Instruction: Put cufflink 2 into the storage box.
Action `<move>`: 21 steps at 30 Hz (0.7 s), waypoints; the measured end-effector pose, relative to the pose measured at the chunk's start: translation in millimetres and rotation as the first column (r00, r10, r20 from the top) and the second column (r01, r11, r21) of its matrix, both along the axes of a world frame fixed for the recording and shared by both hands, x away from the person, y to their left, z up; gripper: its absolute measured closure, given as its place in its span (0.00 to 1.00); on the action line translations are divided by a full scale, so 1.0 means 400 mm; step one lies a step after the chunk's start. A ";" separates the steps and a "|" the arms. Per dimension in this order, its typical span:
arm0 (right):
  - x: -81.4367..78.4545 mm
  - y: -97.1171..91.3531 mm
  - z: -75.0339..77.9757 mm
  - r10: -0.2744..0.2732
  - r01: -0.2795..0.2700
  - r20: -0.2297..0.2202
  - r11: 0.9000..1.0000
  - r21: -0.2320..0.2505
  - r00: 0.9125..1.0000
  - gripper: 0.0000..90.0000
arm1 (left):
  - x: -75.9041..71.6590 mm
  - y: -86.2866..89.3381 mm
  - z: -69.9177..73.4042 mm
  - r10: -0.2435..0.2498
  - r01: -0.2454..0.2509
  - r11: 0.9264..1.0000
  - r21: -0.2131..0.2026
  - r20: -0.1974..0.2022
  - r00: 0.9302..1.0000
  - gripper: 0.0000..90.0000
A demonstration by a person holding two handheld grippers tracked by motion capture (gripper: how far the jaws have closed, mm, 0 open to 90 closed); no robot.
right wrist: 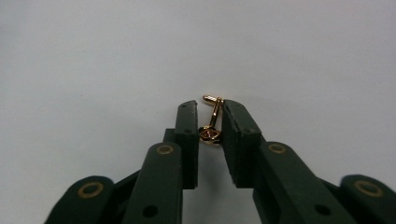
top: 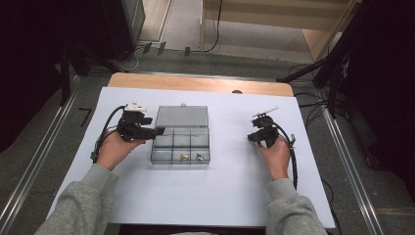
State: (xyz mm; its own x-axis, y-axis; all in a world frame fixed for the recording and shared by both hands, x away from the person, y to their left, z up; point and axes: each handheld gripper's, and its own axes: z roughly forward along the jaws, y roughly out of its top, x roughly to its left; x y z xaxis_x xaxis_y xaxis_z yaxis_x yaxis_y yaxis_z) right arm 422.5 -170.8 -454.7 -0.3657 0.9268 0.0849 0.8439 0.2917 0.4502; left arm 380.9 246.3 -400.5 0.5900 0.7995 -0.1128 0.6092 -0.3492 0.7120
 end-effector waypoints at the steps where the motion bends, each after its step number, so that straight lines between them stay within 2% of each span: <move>1: 0.000 -0.001 0.000 -0.002 0.002 -0.004 1.000 0.004 1.000 0.88 | 0.000 0.000 0.000 0.000 0.000 1.000 -0.001 0.000 1.000 0.36; 5: 0.000 0.000 0.001 0.005 -0.005 -0.004 1.000 0.007 1.000 0.88 | 0.000 0.000 0.000 -0.001 0.001 1.000 -0.001 -0.001 1.000 0.36; 9: 0.005 -0.010 0.002 -0.004 0.006 -0.031 0.997 0.072 1.000 0.89 | 0.001 0.002 0.000 0.000 0.000 1.000 -0.002 -0.002 1.000 0.36; 11: 0.004 -0.007 0.003 0.003 -0.001 -0.027 0.997 0.071 1.000 0.89 | 0.001 0.001 0.000 -0.001 0.001 1.000 -0.002 -0.002 1.000 0.36; 13: 0.002 -0.001 0.008 0.008 -0.006 -0.027 0.995 0.101 1.000 0.89 | 0.001 0.001 0.000 -0.003 0.003 1.000 -0.001 -0.003 1.000 0.36; 17: -0.003 0.010 0.019 0.033 -0.033 0.001 0.994 0.107 0.999 0.89 | 0.001 0.002 0.000 0.003 -0.003 1.000 -0.009 -0.014 1.000 0.36; 21: -0.004 0.014 0.025 0.040 -0.040 -0.001 0.993 0.115 0.999 0.89 | 0.002 0.002 0.001 0.007 -0.007 1.000 -0.014 -0.017 1.000 0.36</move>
State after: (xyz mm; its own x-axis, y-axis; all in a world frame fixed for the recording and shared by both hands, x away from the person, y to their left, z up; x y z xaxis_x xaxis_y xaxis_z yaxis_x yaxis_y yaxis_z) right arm 420.7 -165.4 -444.9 -0.4016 0.8955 0.1916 0.8341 0.2714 0.4802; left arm 381.6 247.1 -399.9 0.5821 0.8020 -0.1340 0.6239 -0.3348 0.7062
